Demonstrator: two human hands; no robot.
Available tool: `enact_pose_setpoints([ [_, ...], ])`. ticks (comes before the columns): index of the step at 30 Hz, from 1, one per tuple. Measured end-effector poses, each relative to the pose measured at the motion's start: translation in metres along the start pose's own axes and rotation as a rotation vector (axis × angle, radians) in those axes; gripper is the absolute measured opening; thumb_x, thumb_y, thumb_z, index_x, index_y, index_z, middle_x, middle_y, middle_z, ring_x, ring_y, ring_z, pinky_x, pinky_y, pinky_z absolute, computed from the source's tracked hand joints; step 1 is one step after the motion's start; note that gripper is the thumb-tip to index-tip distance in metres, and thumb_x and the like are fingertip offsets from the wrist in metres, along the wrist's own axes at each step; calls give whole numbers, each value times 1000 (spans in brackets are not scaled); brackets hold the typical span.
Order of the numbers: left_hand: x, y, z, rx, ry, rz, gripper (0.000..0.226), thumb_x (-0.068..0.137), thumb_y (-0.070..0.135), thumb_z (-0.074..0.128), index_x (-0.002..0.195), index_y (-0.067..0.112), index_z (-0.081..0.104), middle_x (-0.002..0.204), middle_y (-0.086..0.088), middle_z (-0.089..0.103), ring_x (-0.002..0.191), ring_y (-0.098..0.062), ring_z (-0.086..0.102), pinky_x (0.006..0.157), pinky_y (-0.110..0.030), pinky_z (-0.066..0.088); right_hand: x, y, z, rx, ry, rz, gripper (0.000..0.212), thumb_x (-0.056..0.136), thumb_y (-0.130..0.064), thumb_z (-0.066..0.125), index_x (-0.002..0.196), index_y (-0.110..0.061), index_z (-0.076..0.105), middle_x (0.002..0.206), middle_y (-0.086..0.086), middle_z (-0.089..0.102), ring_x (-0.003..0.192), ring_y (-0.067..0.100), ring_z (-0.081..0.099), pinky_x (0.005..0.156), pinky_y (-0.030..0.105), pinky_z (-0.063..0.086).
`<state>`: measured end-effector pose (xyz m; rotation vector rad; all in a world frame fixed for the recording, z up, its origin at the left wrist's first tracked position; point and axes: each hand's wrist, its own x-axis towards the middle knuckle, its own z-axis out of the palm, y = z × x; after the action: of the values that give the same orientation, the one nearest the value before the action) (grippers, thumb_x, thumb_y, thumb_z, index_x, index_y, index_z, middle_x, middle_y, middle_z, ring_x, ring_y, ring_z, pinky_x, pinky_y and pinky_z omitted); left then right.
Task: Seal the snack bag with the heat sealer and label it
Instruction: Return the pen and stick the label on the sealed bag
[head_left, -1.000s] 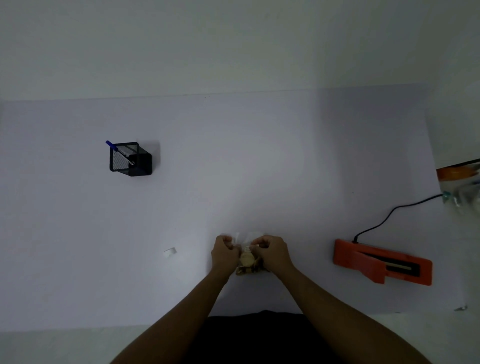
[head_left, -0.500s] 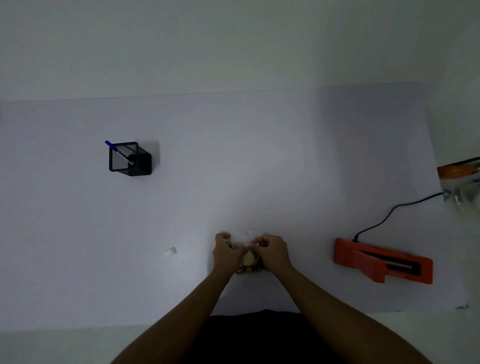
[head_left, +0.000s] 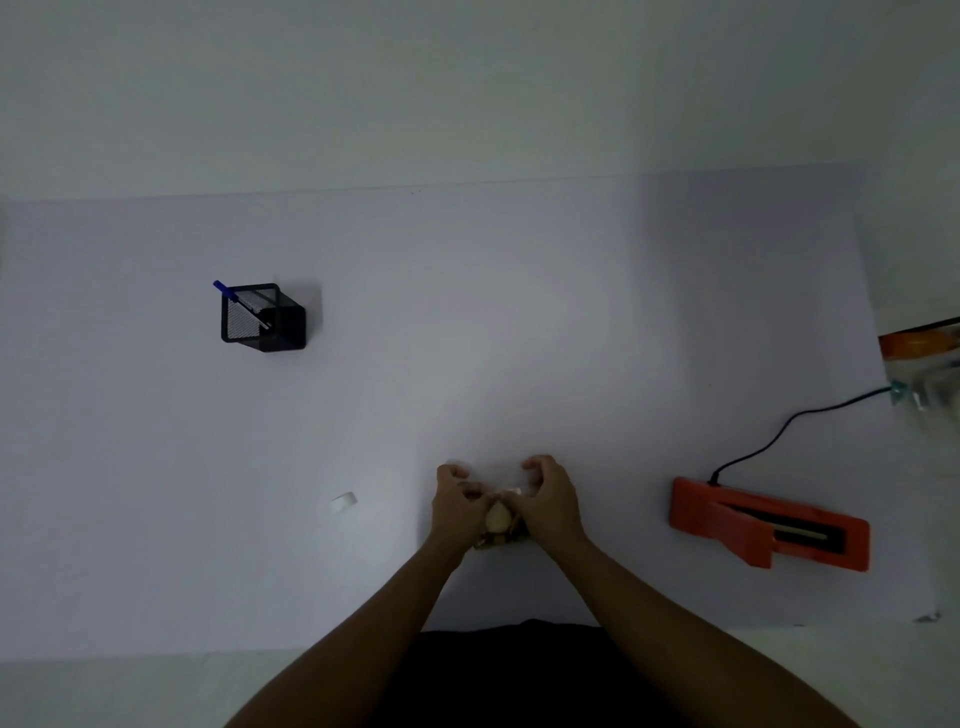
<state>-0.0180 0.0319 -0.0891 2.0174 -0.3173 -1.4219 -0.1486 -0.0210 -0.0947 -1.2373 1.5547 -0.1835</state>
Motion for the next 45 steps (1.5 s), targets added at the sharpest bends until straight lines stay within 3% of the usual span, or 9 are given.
enact_pose_setpoints([
  [4,-1,2,-3,24,-27,48,43,80,4,73,110,11,43,96,-16,67,91,-29,67,79,-34,59,-1,3,-4,-60,43,-19,82,60,-35,90,129,-21,46,116,2,46,108,17,45,86,31,49],
  [10,-1,9,-5,30,-75,92,40,83,-2,69,110,9,42,100,-17,65,94,-29,66,66,-22,58,-1,1,-13,96,-35,0,97,61,-35,91,141,-27,36,104,2,57,95,19,57,78,28,52],
  [13,-1,13,-4,25,-108,115,39,84,-1,69,110,9,41,96,-15,63,91,-27,66,60,-19,57,1,-4,-18,188,-96,50,91,64,-29,91,137,-31,36,98,5,63,88,16,61,78,32,57],
  [17,2,14,-7,30,-114,123,40,83,1,71,108,11,41,98,-16,64,89,-27,66,67,-28,60,0,-10,-22,249,-158,95,62,67,-26,90,119,-14,59,98,10,67,89,21,66,73,29,60],
  [22,2,13,-11,8,-110,114,41,83,0,70,109,12,41,97,-17,66,88,-28,67,69,-29,59,-3,-11,-19,250,-155,92,33,71,-22,88,98,-16,69,91,8,70,82,21,70,66,26,60],
  [30,3,9,-13,-1,-72,98,35,86,-4,63,108,13,42,100,-22,65,84,-23,65,72,-32,58,0,-7,-20,325,-166,101,25,78,-9,81,99,-14,71,98,8,73,88,20,71,68,21,58],
  [36,5,12,-10,3,-66,80,35,87,1,65,109,15,41,97,-15,67,90,-27,68,74,-36,60,-2,0,-19,362,-140,86,15,93,-8,64,105,-12,71,102,9,73,92,23,71,77,32,61],
  [40,4,13,-7,38,-62,109,36,87,2,65,110,17,41,94,-14,68,86,-29,69,69,-33,61,-4,0,-21,433,-150,137,19,83,-12,76,101,-14,71,95,12,75,83,23,72,72,34,60],
  [45,1,14,-7,49,-59,119,36,86,1,63,109,16,41,93,-14,69,85,-28,69,67,-34,61,-2,-4,-24,332,-183,114,23,76,-11,83,96,-13,72,91,5,74,77,14,71,66,24,58],
])
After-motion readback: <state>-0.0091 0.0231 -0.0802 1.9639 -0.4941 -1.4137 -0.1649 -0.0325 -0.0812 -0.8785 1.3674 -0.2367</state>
